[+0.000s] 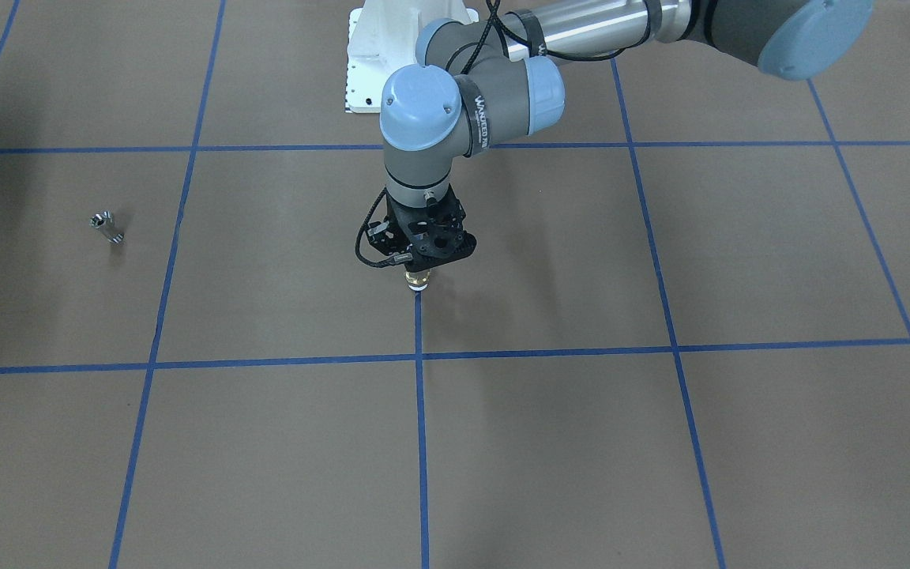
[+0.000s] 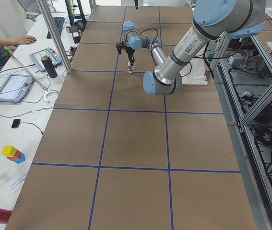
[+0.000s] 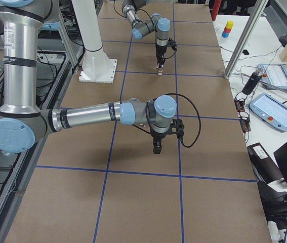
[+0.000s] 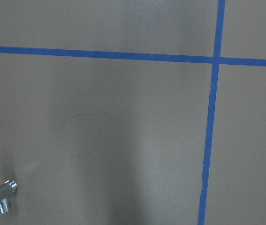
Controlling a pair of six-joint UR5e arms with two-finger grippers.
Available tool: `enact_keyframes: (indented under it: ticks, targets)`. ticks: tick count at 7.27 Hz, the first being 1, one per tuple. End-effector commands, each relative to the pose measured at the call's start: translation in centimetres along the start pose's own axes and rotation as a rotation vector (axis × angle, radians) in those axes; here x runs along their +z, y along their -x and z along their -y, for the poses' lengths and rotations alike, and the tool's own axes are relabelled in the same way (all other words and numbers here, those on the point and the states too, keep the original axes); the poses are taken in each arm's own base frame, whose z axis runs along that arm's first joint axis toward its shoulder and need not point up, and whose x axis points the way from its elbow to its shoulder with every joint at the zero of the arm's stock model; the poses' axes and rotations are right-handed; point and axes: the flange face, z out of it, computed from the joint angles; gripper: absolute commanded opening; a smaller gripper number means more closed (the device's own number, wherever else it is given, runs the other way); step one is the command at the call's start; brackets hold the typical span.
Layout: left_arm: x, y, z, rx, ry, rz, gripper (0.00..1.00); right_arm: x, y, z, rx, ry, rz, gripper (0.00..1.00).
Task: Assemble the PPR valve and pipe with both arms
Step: 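Lower the white valve upright at table center and open the left gripper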
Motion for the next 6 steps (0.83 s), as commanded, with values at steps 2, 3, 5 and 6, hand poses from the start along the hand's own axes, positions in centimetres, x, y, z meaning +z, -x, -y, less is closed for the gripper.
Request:
enact_keyframes:
  ticks: [2,3,5,6]
  targets:
    - [-0.4,0.0,0.0,0.004,0.003,-0.002,0.99,0.0,0.1,0.0,-0.001,-0.001,0.0,1.0]
    - [-1.0,0.1,0.0,0.004,0.001,-0.013,1.0,0.0,0.0,0.0,0.0,0.0,0.0,1.0]
    - [-4.7,3.0,-0.6,0.006,0.011,-0.041,1.0,0.0,0.5,0.3,-0.009,-0.001,0.0,1.0]
    - [-5.7,7.7,-1.0,0.03,0.006,-0.055,1.0,-0.3,1.3,1.0,-0.018,-0.007,0.0,1.0]
